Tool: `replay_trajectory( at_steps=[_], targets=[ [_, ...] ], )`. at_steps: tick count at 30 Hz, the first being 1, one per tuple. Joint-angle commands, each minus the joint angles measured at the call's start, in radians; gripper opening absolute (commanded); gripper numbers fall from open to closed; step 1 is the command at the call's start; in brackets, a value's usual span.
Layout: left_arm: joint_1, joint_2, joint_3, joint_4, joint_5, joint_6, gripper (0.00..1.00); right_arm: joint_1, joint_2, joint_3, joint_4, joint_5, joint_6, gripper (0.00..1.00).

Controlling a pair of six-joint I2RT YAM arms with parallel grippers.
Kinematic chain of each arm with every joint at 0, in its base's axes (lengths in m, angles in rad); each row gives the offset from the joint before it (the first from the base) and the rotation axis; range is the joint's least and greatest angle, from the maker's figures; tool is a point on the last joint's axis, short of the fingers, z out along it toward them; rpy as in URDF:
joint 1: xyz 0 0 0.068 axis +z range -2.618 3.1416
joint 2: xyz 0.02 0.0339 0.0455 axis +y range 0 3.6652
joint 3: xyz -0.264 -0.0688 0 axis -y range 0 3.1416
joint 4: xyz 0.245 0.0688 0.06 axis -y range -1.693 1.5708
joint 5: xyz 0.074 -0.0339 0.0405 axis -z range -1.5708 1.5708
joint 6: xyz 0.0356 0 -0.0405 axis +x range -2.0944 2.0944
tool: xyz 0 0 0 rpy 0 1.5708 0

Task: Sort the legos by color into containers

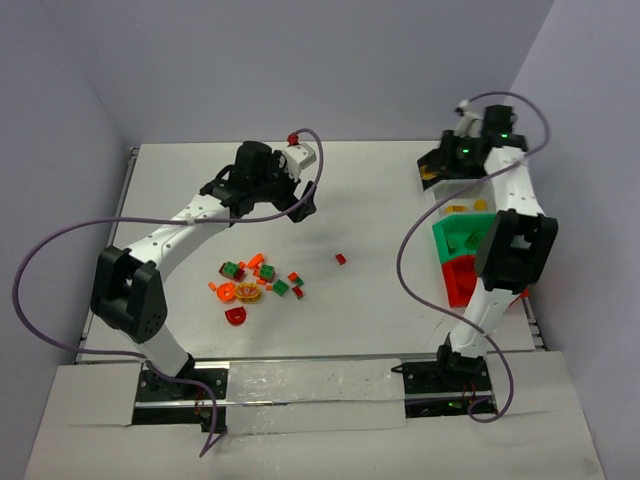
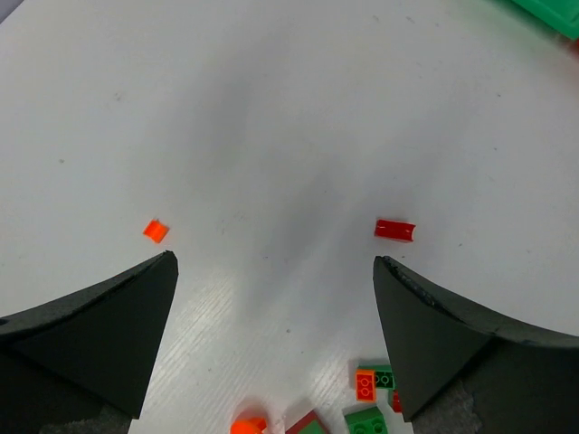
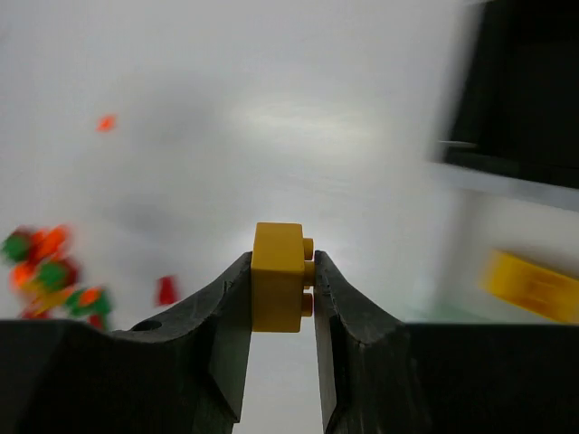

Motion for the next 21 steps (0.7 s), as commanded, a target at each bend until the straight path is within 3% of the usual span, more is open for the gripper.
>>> replay_trajectory(
  at_steps=[1, 15, 18, 21],
  targets=[
    [0.028, -0.01, 0.01, -0.016, -0.085, -0.061, 0.99, -0.101, 0.033, 0.139, -0.058, 0.268, -0.158, 0.0],
    [0.106, 0.069, 0.098, -0.087, -0.098, -0.085, 0.99, -0.118, 0.225, 0.179, -0.055, 0.42, -0.29, 0.01],
    [0.111, 0.065, 0.087, -0.085, -0.103, -0.08, 0.99, -0.114, 0.247, 0.167, -0.088, 0.442, -0.308, 0.09],
    [0.113, 0.065, 0.086, -0.087, -0.103, -0.078, 0.99, -0.105, 0.231, 0.124, -0.09, 0.459, -0.327, 0.36]
  ],
)
